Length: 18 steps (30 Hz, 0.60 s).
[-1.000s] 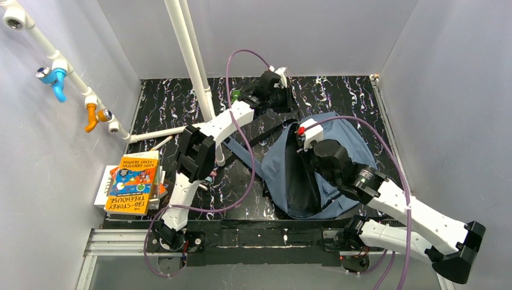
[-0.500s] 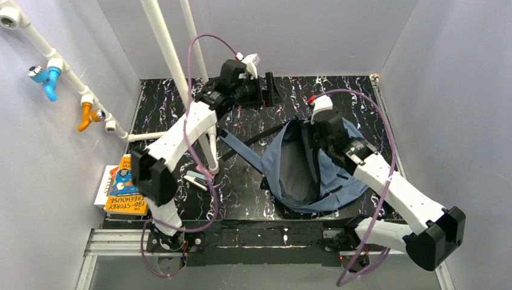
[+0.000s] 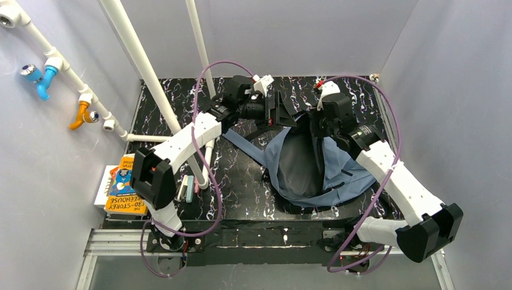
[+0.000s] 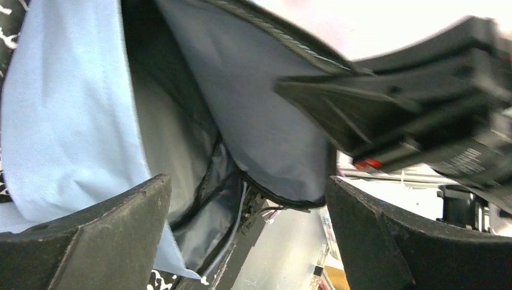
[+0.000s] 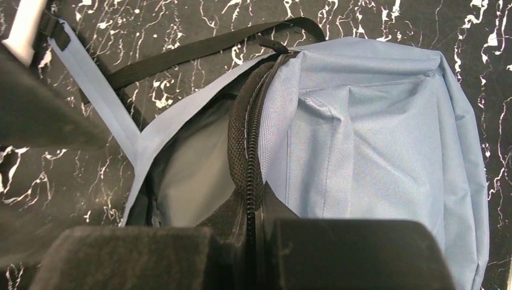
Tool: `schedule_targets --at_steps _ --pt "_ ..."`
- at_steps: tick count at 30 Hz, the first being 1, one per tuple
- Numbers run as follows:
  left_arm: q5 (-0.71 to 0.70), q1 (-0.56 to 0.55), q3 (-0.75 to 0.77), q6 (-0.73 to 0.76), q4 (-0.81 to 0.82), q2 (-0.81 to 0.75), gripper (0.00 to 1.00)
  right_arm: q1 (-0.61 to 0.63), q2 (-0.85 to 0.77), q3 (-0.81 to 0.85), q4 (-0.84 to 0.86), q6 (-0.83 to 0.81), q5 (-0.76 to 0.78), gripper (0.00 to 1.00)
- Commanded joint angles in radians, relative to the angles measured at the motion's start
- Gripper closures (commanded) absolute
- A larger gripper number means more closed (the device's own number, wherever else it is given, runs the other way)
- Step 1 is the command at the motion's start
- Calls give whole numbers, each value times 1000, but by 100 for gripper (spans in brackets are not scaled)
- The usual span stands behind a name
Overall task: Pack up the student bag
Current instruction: Unzip the student bag at the center of the board.
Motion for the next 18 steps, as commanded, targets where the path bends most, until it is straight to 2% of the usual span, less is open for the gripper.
schedule_targets --at_steps 1,5,7,15,18 --pt "28 -47 63 40 -2 -13 2 -2 -54 3 47 -7 -47 99" --pt "-42 -158 152 193 -150 -29 2 -4 -63 -20 81 -10 -62 99" --pt "-121 -200 141 275 -224 -79 2 -4 -64 -30 96 -4 -94 99" --pt "-398 -328 20 455 -394 -417 2 -4 -65 -75 132 -8 -141 99" --pt "-583 -337 -65 465 -440 -618 2 -4 -58 -68 127 -19 -151 99"
